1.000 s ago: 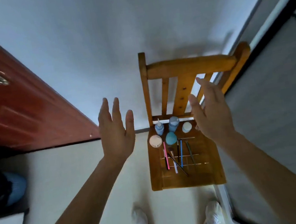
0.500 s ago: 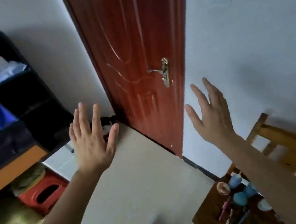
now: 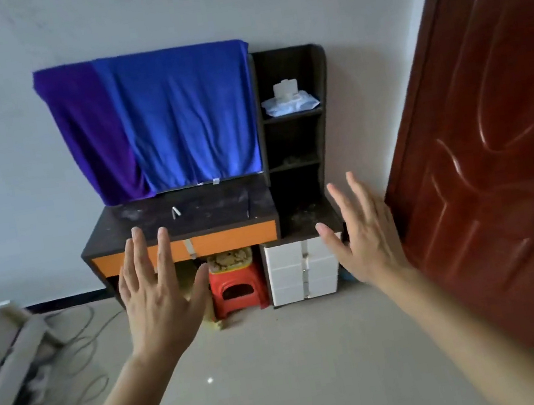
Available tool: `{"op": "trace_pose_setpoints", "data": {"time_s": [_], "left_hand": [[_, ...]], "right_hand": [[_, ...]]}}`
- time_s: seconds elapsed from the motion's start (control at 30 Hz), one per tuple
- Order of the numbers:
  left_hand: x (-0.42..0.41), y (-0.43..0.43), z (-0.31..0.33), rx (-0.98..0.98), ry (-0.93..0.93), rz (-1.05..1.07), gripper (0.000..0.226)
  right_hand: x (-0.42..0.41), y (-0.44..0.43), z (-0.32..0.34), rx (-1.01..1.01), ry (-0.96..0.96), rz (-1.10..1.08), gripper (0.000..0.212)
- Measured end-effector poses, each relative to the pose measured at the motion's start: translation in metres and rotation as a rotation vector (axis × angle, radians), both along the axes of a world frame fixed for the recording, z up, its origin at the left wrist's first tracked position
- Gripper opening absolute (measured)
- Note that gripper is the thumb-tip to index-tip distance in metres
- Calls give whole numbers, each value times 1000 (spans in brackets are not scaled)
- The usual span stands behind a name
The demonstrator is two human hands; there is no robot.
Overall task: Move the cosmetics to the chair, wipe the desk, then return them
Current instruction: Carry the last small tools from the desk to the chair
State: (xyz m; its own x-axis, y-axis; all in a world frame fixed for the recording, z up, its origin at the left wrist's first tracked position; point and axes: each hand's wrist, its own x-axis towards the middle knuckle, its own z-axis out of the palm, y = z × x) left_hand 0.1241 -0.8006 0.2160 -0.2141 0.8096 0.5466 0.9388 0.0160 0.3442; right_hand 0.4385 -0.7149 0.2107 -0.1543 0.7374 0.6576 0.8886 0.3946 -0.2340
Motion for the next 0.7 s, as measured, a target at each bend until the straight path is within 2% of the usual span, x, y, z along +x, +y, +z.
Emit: {"op": "trace_pose_setpoints", "data": {"time_s": [0.13, 0.27, 0.47, 0.7], "left_hand": [[-78, 31, 3, -7, 20, 57, 82], [-124, 70, -4, -24, -10, 103, 81], [-149, 171, -34, -88, -16, 100, 79], [-152, 335, -57, -227, -61, 91, 81]], "right_hand": [[-102, 59, -2, -5, -9, 133, 67], [-160, 106, -18, -44, 3, 182, 68], [-182, 202, -55, -128, -10, 169, 75], [-189, 354, -88, -255, 33, 115, 75]]}}
